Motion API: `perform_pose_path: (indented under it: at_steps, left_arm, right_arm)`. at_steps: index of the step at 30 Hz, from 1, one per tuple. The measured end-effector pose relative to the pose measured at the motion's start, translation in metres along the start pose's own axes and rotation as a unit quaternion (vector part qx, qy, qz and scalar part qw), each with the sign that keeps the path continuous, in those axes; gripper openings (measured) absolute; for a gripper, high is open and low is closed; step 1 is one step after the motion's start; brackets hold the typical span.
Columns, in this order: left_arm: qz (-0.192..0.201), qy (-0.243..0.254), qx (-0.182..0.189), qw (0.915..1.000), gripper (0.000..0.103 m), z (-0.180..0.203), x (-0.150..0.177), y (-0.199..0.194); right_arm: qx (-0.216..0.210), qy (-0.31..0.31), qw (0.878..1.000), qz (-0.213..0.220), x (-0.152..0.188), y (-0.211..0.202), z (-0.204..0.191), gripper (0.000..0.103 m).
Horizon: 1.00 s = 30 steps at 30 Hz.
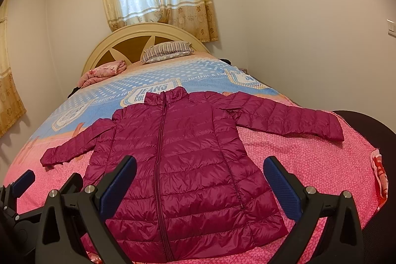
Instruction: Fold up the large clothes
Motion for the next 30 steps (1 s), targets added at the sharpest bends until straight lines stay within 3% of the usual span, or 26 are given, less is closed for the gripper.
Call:
perform_pose_path:
  at_steps: [30]
  left_arm:
    - [-0.007, -0.002, 0.005, 1.0000, 0.103, 0.0019, 0.0053, 0.0016]
  right_arm:
    - [0.006, -0.007, 1.000, -0.010, 0.0050, 0.0036, 0.0002, 0.102]
Point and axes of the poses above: each gripper's, at about its wrist camera, not at the fingertips, and y roughly the way its jaws point, z to its right, x to its underside, the point moved 8 cm from there along y, roughly the way its jaws point, and after that the axes turned 13 degrees about y, right-handed, at the moved point
